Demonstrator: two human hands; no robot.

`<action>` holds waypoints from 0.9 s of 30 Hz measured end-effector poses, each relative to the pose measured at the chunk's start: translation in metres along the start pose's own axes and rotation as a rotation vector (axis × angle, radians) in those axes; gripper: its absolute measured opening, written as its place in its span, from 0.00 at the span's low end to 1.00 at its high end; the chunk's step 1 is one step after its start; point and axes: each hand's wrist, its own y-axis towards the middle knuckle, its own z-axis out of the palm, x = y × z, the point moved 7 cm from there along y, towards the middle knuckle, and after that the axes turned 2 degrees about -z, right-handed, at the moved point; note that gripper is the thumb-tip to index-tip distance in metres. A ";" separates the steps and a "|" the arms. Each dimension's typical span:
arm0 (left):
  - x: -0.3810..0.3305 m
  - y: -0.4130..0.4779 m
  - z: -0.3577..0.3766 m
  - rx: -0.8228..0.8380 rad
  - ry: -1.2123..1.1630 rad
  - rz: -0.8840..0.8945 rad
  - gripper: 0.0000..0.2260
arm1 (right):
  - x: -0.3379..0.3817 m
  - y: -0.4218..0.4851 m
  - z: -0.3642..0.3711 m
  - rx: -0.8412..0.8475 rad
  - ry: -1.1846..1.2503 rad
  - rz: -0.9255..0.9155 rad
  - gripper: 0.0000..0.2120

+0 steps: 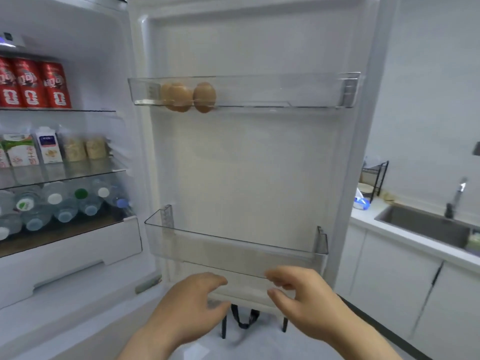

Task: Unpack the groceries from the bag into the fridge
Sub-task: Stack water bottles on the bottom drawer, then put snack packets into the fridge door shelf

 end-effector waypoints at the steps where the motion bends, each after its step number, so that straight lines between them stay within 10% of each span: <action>1: -0.003 0.002 0.007 0.025 -0.012 0.015 0.23 | -0.011 -0.009 -0.006 -0.025 -0.006 0.046 0.14; 27: -0.297 -0.033 0.144 0.402 -0.091 0.890 0.25 | -0.063 -0.370 -0.113 -0.375 -0.363 1.084 0.23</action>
